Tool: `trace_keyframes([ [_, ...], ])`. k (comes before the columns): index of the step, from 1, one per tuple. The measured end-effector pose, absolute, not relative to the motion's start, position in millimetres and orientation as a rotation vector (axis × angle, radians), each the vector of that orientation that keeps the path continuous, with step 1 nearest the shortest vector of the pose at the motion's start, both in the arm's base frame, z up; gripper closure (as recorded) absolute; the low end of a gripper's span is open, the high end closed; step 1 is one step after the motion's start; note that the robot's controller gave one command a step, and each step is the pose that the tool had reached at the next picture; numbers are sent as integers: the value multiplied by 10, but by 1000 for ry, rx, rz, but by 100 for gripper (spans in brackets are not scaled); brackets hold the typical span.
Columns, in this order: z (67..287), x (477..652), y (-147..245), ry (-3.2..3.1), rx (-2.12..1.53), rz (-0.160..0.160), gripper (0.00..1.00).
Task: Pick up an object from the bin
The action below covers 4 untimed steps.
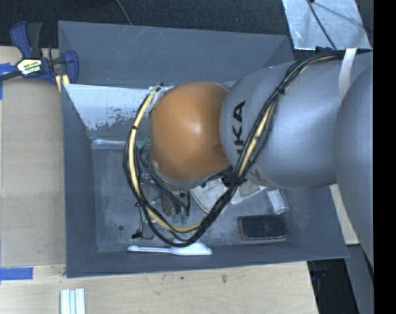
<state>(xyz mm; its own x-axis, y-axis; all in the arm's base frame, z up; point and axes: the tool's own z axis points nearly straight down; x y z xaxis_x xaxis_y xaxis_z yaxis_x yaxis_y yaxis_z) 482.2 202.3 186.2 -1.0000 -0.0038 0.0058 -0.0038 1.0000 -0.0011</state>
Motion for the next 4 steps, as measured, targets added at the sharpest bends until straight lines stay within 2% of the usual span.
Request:
trace_keyframes([
  [1,1909,4841,2013,-3144,0,-2,0],
  [2,1399,5097,1654,-3149,-79,-7,0],
  [3,1087,5219,1457,-3140,-17,4,0],
  [4,1444,5301,1369,-3134,25,3,0],
])
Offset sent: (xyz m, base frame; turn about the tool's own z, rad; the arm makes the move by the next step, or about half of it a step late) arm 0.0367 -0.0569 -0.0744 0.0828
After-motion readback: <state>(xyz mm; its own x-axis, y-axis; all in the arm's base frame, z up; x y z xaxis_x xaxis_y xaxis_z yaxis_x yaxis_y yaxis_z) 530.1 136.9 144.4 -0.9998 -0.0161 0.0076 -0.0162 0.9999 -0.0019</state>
